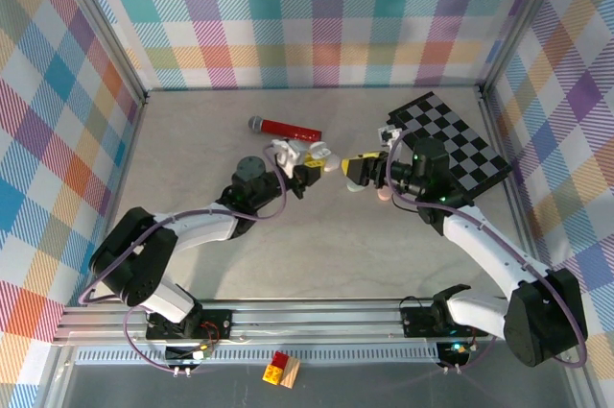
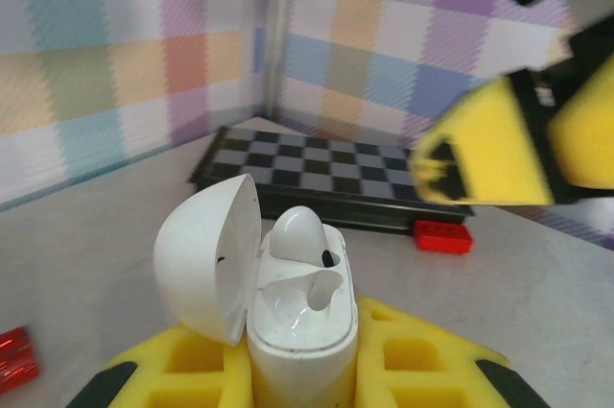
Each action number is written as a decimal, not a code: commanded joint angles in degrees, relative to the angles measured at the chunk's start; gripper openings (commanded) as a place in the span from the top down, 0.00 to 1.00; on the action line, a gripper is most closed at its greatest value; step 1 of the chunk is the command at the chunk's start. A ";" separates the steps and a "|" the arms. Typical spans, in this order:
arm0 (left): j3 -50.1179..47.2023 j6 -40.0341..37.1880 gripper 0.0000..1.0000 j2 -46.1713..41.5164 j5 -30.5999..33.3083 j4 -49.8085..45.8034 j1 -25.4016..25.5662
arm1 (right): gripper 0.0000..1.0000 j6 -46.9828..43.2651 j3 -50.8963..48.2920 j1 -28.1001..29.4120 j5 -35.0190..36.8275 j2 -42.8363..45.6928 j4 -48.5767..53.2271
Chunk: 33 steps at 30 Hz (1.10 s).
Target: Insert the wireless bluetooth earbuds into the charging case
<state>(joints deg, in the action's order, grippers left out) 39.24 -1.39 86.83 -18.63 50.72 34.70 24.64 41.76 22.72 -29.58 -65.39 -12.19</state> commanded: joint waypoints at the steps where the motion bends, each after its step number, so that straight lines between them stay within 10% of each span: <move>1: -2.34 3.36 0.88 -2.93 1.14 3.18 -4.72 | 0.35 -4.36 1.25 3.30 0.01 -2.15 3.13; 16: -5.10 13.41 0.89 -9.47 0.00 -0.60 -27.38 | 0.40 -11.33 22.83 21.52 15.55 -32.42 12.01; 33: -5.93 16.42 0.88 -18.94 -0.10 -8.15 -30.30 | 0.64 -7.53 60.14 24.86 10.80 -68.85 19.43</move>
<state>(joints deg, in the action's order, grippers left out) 33.98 13.93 69.71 -18.35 43.35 4.99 15.81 97.71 47.64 -16.36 -131.81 4.89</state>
